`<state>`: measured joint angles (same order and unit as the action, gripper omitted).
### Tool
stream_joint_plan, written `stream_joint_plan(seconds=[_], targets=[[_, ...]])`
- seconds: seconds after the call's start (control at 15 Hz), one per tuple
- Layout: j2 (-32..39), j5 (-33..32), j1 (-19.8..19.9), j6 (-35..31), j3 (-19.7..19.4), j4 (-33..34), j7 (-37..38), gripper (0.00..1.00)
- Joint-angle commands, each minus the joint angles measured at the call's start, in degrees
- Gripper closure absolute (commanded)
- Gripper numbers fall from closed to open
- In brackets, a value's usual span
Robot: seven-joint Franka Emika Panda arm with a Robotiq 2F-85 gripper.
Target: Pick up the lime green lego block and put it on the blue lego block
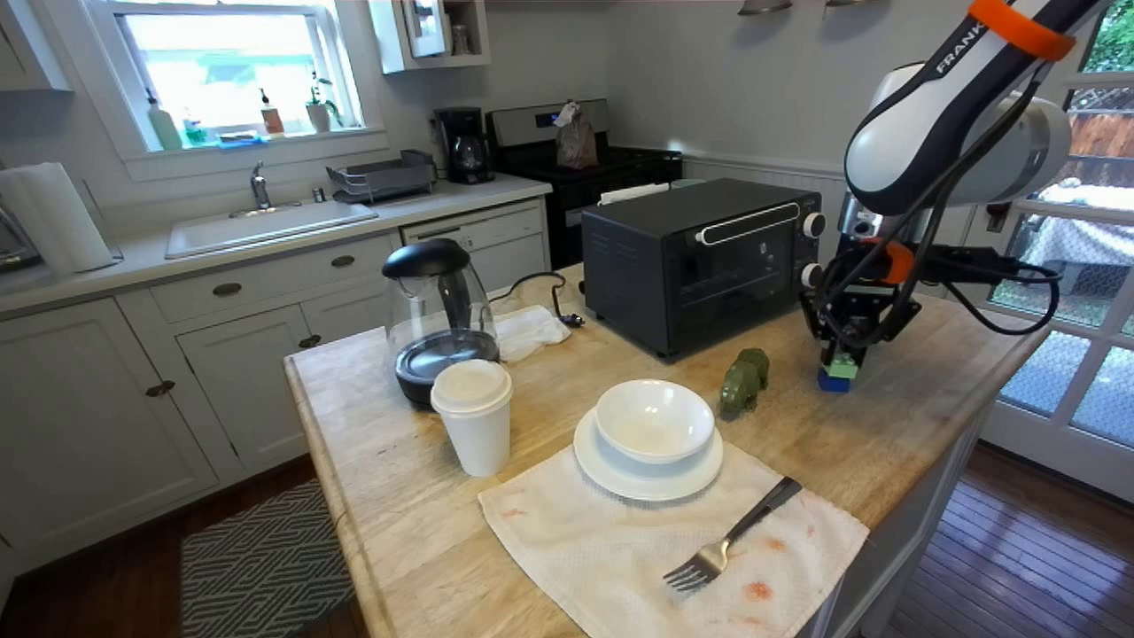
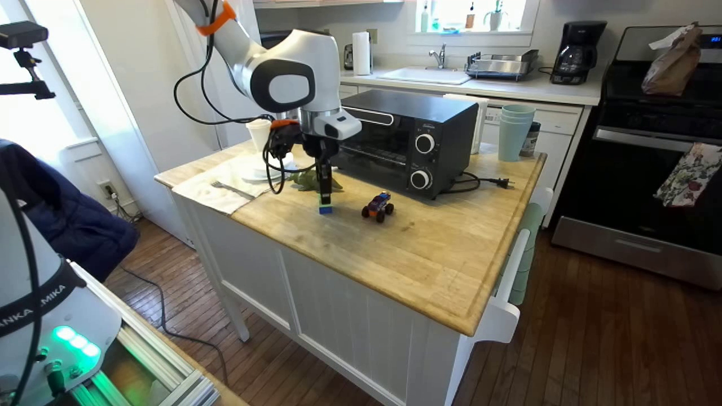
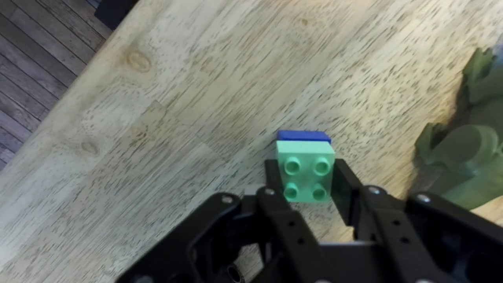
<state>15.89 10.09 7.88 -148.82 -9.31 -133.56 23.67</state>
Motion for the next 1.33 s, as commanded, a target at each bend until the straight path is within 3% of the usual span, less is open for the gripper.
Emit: stream_joint_plan(seconds=[0.0, 1.27], targets=[[1.2, -0.2, -1.3, -1.0, -0.9, 0.4, 2.4, 0.89], [3.6, -3.6, -3.1, -2.5, -2.2, 0.4, 4.0, 0.89]])
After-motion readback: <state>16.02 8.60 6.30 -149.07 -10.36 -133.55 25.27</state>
